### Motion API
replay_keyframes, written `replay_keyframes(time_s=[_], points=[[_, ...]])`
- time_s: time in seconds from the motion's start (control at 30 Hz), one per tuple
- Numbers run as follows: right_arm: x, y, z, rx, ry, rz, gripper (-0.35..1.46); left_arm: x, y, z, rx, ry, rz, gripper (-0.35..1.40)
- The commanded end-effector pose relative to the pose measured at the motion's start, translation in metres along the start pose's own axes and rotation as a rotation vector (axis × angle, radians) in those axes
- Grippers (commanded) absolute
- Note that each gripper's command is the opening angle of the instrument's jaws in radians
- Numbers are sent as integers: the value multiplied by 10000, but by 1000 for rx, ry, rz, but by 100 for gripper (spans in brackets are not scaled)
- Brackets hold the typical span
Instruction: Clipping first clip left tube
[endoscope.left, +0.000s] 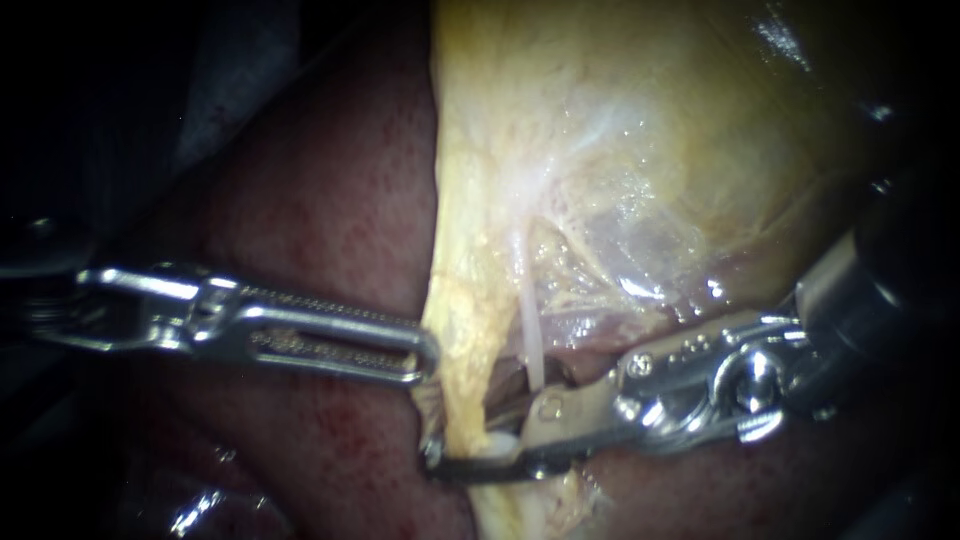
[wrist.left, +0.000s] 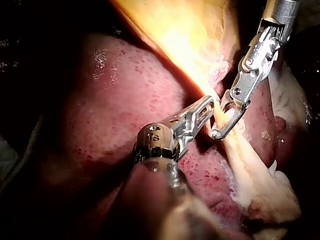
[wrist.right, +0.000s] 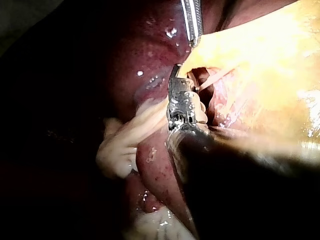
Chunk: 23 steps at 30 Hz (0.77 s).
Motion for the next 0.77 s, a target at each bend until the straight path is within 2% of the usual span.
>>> replay_keyframes(time_s=[0.03, 0.77], points=[[0, 0, 0, 1, 0, -1, -21, 0, 0, 0, 0, 0, 0, -35], [-1, -1, 0, 23, -12, 6, -23, -1, 0, 1, -1, 0, 0, -35]])
